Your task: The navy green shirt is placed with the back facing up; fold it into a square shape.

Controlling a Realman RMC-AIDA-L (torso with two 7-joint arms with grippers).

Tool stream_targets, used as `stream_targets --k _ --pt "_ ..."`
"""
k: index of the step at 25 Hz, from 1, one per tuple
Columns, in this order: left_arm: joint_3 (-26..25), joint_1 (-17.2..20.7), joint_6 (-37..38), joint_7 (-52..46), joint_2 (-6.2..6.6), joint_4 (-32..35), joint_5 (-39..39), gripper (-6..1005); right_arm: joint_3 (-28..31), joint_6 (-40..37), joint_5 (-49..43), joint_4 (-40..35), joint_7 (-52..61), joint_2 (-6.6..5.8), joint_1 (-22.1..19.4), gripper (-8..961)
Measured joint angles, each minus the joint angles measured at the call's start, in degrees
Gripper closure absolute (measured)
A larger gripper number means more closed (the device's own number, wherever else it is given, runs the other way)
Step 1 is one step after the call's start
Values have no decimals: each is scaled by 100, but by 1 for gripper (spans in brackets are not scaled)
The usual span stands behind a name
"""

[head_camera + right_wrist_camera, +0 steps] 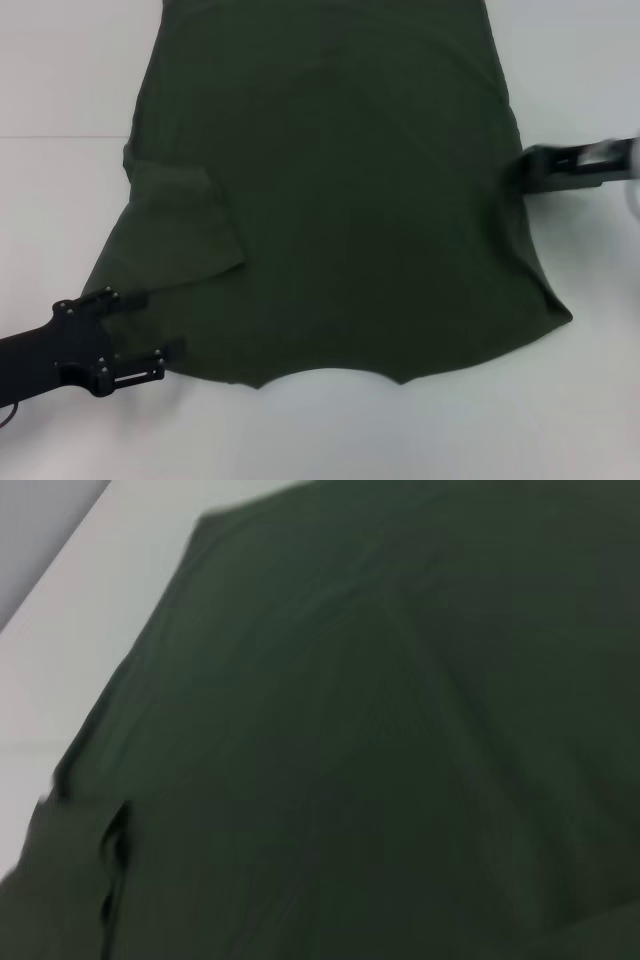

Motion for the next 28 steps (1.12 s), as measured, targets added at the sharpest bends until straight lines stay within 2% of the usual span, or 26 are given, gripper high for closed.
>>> stream_targets --k 3,7,20,28 --pt "-1 2 -2 -1 -10 0 0 137 -491 54 -9 7 -38 163 138 920" --pt "0 5 -1 0 -18 -13 0 137 -881 205 -14 77 -44 285 208 919" --pt "-1 20 -3 16 -29 -35 -2 137 -875 487 23 163 -18 330 104 916" --pt "0 20 -9 5 -39 -36 -6 137 -385 668 33 163 17 409 100 914"
